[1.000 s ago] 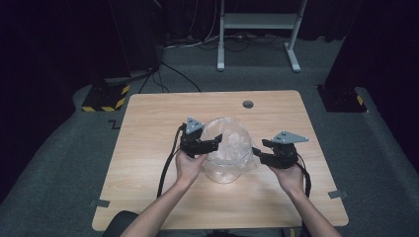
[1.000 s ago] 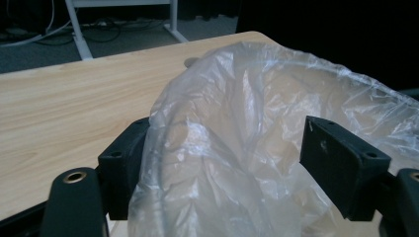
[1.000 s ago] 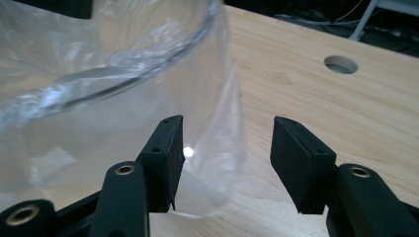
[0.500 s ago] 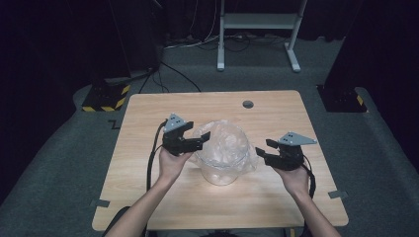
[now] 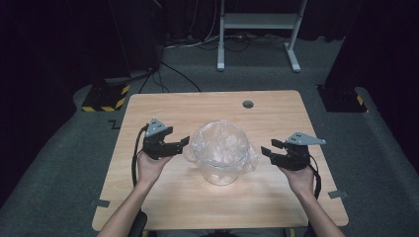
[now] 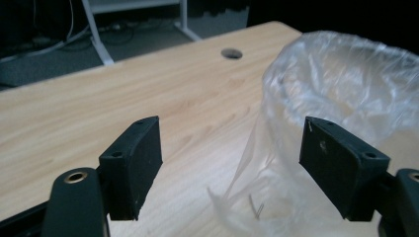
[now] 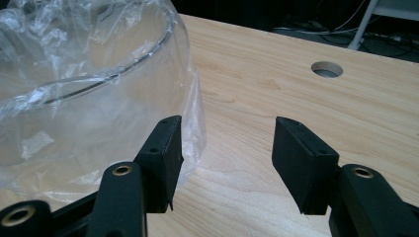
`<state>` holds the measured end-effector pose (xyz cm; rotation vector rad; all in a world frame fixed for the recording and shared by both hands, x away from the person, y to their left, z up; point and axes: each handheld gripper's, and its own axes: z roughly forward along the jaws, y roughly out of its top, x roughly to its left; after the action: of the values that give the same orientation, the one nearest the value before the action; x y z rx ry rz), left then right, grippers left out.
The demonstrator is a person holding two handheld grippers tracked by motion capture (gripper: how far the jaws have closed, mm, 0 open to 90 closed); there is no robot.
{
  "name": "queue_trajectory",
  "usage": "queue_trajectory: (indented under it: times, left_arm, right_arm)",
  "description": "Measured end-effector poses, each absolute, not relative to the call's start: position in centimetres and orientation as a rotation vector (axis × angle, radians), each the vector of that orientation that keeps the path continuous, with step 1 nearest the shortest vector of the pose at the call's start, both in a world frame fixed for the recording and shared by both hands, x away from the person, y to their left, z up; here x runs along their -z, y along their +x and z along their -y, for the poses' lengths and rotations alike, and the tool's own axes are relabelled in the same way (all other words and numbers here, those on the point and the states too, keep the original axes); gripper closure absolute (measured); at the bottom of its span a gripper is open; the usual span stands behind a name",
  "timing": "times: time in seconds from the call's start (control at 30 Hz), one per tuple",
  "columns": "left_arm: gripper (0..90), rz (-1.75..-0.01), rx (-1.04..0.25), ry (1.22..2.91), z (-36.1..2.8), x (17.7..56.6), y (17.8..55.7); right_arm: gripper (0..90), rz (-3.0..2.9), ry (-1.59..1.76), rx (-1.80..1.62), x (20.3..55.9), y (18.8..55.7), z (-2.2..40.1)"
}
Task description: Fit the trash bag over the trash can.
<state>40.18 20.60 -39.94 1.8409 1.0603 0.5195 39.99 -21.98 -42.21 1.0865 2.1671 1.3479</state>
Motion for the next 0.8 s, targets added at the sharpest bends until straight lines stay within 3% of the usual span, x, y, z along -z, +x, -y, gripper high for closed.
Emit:
queue_trajectory:
  times: [0.37,0.8]
  left_arm:
    - [17.9,-1.143,-0.485,1.919,-21.6,41.2,41.3]
    - [18.1,-1.255,-0.402,2.016,-21.1,44.6,43.8]
  right_arm:
    - [45.2,-2.170,1.082,-1.340,42.6,40.1,22.4]
    - [45.2,-2.185,1.153,-1.274,45.0,41.9,22.8]
